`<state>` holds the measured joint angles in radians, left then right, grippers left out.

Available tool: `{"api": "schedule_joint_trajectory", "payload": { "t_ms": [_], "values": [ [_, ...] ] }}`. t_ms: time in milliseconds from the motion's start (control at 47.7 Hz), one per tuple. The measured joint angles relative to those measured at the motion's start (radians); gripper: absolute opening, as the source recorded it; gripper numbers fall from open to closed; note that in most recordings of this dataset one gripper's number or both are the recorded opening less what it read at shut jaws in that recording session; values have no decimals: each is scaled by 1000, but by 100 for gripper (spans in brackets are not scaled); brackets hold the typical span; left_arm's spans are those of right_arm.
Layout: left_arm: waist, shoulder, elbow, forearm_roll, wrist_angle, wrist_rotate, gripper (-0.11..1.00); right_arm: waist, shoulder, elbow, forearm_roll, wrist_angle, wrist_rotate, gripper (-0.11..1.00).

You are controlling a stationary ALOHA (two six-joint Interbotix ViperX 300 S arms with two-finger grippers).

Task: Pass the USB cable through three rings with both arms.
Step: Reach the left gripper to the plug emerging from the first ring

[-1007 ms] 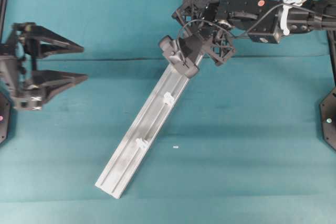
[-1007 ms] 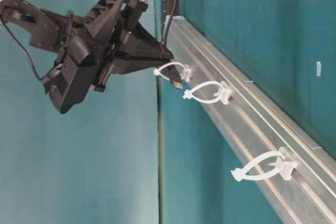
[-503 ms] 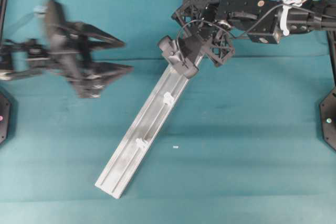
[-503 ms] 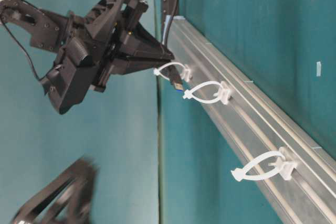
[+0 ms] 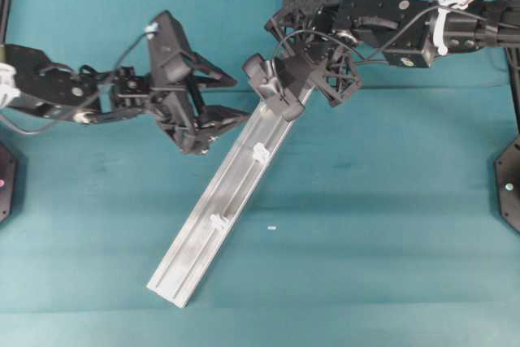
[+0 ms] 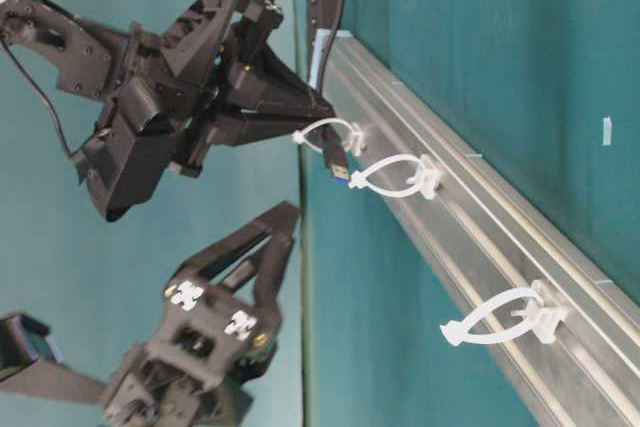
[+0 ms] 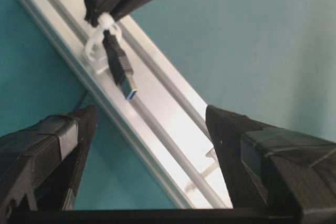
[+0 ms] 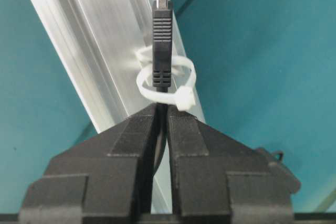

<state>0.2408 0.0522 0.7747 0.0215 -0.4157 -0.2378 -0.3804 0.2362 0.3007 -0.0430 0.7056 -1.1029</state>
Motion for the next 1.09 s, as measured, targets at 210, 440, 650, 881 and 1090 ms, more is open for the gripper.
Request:
{"api": "schedule_joint_trajectory", "payload": {
  "t_ms": [210,440,650,881,1090],
  "values": [
    [2,80,-40,0,-26,0,91,0,2,0,3,2,0,8],
    [14,155,-114,0,-28,0,91,0,2,0,3,0,0,8],
    [15,213,-152,0,-26,0,90,0,0,0,3,0,2,8],
    [15,224,-149,0,-28,0,90,0,2,0,3,0,0,8],
    [17,239,-169,0,-35,0,87,0,2,0,3,0,0,8]
  ]
}}
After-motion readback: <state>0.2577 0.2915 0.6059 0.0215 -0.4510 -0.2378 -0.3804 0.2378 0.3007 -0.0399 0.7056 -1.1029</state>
